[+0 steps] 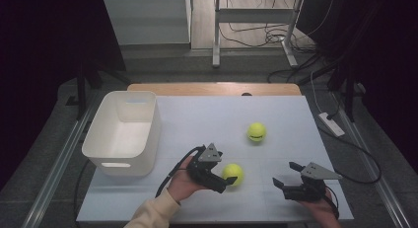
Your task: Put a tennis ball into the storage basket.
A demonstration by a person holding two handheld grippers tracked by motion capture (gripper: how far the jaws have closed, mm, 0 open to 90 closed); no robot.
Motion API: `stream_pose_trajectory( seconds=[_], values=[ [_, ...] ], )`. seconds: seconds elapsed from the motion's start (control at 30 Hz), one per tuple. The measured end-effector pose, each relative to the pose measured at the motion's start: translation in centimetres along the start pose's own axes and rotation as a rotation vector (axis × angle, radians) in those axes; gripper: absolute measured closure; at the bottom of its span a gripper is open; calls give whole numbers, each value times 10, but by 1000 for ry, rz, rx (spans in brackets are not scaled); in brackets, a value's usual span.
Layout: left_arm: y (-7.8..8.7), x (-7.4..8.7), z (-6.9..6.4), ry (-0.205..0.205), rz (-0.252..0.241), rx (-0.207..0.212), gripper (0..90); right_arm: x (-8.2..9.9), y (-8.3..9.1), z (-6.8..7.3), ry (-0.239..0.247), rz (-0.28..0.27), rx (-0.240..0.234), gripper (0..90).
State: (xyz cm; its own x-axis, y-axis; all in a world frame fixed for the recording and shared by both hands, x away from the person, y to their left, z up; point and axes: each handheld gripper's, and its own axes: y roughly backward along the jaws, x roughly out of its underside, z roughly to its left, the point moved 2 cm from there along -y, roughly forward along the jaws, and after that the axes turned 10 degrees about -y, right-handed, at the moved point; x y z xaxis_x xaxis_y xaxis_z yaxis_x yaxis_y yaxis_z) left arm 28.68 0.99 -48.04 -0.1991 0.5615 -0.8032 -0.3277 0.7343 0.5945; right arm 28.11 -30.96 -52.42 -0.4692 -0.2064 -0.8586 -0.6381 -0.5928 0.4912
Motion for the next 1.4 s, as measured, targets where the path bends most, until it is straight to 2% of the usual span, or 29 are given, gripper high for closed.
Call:
stream_pose_trajectory(
  seconds=[0.27, 0.63, 1.03, 1.4],
  values=[
    [-11, 0, 2, 7, 15, 7, 85, 0, 0, 0, 3, 5, 3, 121],
    [-31, 4, 6, 20, 72, 29, 76, 1, -1, 0, 2, 8, 3, 121],
    [-51, 10, 3, 26, 136, 45, 61, 1, 0, 0, 2, 7, 0, 121],
    [-60, 12, 2, 21, 166, 49, 59, 1, 0, 0, 4, 8, 1, 121]
  ],
)
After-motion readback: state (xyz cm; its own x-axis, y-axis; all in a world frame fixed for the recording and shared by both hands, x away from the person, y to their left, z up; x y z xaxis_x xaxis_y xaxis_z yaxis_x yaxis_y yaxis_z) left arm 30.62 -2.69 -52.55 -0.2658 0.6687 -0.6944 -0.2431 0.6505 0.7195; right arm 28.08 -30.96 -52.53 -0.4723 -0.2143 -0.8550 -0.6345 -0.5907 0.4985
